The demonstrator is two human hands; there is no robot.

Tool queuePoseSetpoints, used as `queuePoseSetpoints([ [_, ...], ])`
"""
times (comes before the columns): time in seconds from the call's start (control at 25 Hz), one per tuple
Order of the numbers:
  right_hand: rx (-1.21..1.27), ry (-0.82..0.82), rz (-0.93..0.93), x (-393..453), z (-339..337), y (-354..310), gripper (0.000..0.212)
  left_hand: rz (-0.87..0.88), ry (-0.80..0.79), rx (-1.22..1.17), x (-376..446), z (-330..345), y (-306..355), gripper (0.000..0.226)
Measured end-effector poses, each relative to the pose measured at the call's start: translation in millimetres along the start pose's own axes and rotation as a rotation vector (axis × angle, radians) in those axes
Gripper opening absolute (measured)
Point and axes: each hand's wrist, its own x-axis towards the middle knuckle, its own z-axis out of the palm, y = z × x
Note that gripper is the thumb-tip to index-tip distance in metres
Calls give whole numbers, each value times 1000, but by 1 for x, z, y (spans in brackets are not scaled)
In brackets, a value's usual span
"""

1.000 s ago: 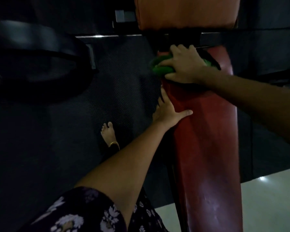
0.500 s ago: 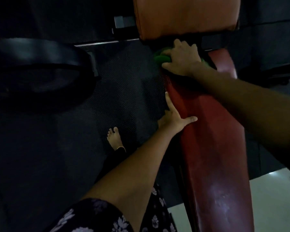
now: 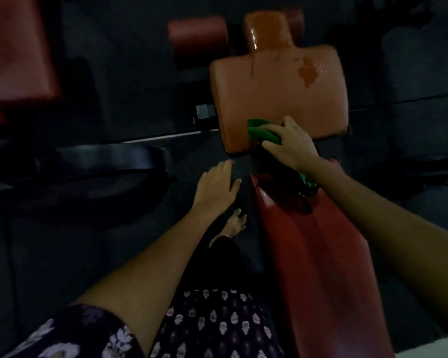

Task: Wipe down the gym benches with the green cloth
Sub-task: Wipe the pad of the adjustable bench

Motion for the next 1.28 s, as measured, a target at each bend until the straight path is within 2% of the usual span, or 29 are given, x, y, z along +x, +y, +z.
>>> queuePoseSetpoints([
  [0.08,42,86,3,14,-2,-2,44,3,207,-31,30,-12,-2,38],
  [0.16,58,180,72,32,-6,-1,47,-84,341,-86,63,-21,0,40],
  [0.24,22,234,164,53,-7,-3,53,-170,352,-127,99,-30,8,47],
  [0.28,-46,224,145,60,-2,-7,55,-193,335,-127,116,-33,11,50],
  [0.4,-295,116,-157,70,16,-9,56,-195,333,-119,165,-39,16,51],
  [0.44,-298,128,-159,78,10,3,56,-204,344,-134,177,-39,16,50],
  [0.48,-250,163,-57,89,-1,16,55,-222,355,-159,189,-40,15,50],
  [0.56,-51,265,260,120,-20,42,54,-272,383,-204,209,-38,14,49],
  [0.6,8,279,354,129,-21,46,55,-303,393,-193,215,-36,14,50],
  [0.64,-18,268,361,132,-17,41,58,-327,400,-154,219,-32,13,51],
  [0.72,-177,270,150,124,2,26,69,-324,415,-55,220,-26,10,53],
  [0.8,-290,285,-108,113,7,34,68,-292,452,-21,219,-21,7,57],
  [0.84,-289,254,-169,115,2,47,66,-279,471,-21,218,-19,6,60],
  [0.92,-177,184,-84,130,-16,70,63,-271,505,-18,221,-16,7,61],
  [1.04,-37,245,171,161,-30,66,61,-263,544,6,225,-12,8,56],
  [1.16,-78,262,84,167,-24,43,60,-240,566,24,227,-10,3,54],
  [1.28,-170,288,12,147,-16,50,67,-247,570,37,230,-10,2,54],
])
